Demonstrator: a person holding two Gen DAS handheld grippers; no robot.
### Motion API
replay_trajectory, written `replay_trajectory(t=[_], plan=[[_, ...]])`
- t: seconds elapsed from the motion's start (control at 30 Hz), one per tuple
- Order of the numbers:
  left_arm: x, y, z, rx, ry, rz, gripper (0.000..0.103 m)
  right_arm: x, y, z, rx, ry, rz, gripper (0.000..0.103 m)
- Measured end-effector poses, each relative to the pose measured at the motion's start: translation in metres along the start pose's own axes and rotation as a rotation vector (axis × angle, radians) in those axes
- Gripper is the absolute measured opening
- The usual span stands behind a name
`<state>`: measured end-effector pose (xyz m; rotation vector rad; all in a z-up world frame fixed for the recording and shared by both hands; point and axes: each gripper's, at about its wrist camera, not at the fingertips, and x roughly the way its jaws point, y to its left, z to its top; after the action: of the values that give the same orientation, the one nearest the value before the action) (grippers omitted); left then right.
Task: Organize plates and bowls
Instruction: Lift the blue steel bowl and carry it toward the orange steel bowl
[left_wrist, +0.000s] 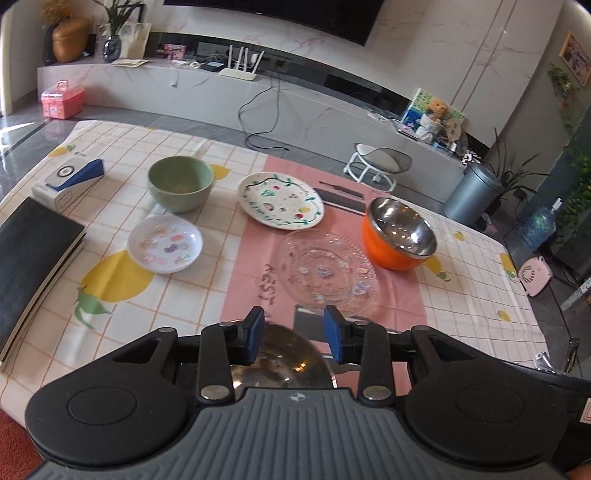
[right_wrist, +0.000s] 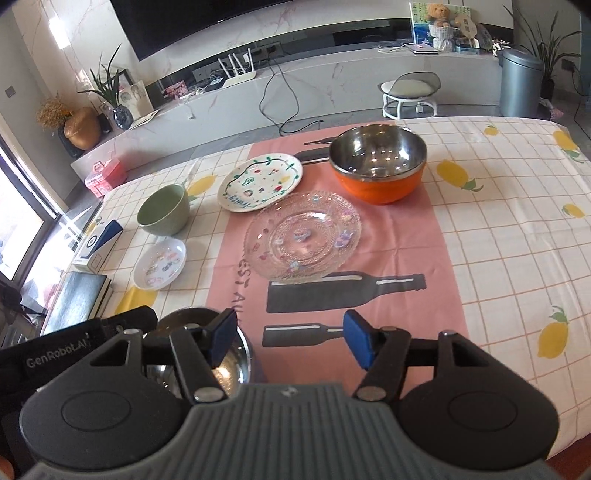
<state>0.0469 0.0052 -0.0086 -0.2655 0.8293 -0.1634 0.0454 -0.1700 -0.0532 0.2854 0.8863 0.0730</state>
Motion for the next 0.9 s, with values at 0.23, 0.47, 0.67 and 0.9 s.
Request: replay_trajectory(t=[0.23, 0.47, 0.67, 0.9], plan=[[0.025, -0.043, 0.024, 0.057, 0.019, -0.113, 0.049, 0.001, -0.043, 0.027, 0.050, -0.033, -0.058, 0.064], [0.065, -0.071, 0.044, 0.055, 0.049, -0.164, 0.054, 0.011, -0.082, 0.061, 0.078, -0.075, -0.110, 0.067], [0.105, -0.078, 0.067, -0.011, 0.076, -0.162, 0.054, 0.035, -0.116, 0.089, 0.159, -0.066, -0.131, 0.066], [0.162, -0.089, 0.091, -0.003, 0.122, -0.088, 0.054, 0.081, -0.127, 0.121, 0.199, -0.015, -0.122, 0.061]])
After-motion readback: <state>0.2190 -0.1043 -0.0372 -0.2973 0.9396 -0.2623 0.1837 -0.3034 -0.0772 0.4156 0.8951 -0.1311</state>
